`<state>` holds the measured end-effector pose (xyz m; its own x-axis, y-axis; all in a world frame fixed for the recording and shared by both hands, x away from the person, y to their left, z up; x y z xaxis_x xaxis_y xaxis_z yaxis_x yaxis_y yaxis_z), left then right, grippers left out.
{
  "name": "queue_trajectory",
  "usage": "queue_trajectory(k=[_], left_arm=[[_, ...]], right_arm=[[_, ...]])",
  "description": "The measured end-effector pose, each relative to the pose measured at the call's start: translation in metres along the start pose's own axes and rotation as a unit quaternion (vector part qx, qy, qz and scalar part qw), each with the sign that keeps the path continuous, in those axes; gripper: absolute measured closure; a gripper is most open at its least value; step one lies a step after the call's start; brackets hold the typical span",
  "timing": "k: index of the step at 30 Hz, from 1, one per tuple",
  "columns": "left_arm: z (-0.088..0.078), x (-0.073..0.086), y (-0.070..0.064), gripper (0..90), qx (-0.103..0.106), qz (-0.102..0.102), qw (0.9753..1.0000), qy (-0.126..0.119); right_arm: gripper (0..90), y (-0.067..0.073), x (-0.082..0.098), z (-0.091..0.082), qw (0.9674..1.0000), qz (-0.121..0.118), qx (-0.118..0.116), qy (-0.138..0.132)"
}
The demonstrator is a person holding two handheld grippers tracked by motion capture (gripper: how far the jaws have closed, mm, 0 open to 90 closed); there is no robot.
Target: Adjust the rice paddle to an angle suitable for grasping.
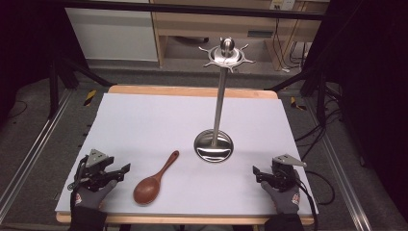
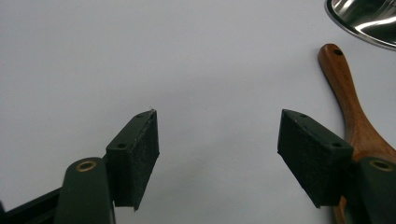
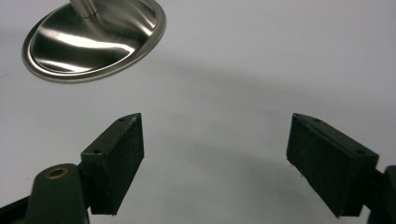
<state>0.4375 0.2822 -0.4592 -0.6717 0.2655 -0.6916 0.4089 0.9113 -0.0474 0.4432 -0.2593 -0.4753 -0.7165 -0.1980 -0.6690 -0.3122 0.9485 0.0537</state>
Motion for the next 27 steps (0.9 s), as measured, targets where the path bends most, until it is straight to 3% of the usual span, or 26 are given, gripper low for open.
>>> queue_trajectory(k=[9, 20, 27], left_arm=[[-0.003, -0.004, -0.008, 31.2, 0.011, 0.004, 0.9999, 0.001], [-0.004, -0.012, -0.023, 33.2, 0.025, 0.024, 0.9994, 0.003], [-0.005, -0.017, -0.027, 34.7, 0.033, 0.029, 0.9990, -0.002]], right_arm=[[25.3, 0.002, 0.003, 0.002, 1.0000, -0.006, 0.006, 0.001], [29.4, 0.002, 0.004, 0.001, 0.9998, -0.009, 0.019, 0.000], [30.8, 0.004, 0.004, 0.001, 0.9998, -0.011, 0.014, 0.001]])
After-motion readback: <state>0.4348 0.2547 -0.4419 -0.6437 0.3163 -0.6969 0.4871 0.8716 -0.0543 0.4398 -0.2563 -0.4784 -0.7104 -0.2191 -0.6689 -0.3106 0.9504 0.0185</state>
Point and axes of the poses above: each handheld gripper's, and its own axes: z roughly forward along the jaws, x roughly out of its underside, y roughly to its left, the point moved 1 cm from there along z, roughly forward along the jaws, and after that the axes turned 10 degrees about y, right-handed, at the moved point
